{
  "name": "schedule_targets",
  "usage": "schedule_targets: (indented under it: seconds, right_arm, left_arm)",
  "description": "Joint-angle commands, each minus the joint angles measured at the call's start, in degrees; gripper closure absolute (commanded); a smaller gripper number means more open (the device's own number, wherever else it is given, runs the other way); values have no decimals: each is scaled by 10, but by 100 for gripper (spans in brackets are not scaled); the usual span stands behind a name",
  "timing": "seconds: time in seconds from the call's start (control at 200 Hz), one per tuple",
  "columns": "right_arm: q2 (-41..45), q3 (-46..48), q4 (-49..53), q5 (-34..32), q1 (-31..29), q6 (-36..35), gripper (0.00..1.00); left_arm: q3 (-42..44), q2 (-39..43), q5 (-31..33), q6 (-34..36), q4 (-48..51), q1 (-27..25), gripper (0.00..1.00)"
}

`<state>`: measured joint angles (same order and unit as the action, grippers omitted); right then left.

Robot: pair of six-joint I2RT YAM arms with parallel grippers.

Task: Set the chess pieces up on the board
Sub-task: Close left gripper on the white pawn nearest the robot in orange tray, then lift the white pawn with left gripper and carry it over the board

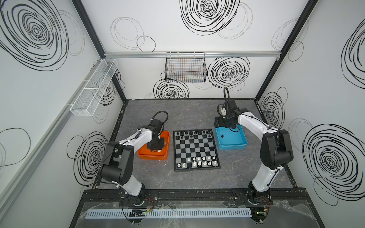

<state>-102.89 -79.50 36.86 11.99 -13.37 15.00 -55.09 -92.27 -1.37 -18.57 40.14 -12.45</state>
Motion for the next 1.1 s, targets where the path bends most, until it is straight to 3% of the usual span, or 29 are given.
schedule_targets:
  seconds: [0.0,0.435,0.7,1.096]
  right_arm:
    - [-1,8,-7,0,4,-5,6]
    - [-1,11,-8,0,7,-6,6]
    - [-1,5,-6,1,8,-6,6]
    - [0,-3,-2,1,10,-8,6]
  left_arm:
    - [8,-10,4,-2,-5,-6,73]
    - [6,-9,9,-2,-1,-8,86]
    - [-4,2,14,-2,14,-12,90]
    - [-106,52,32,7,111,-37,91]
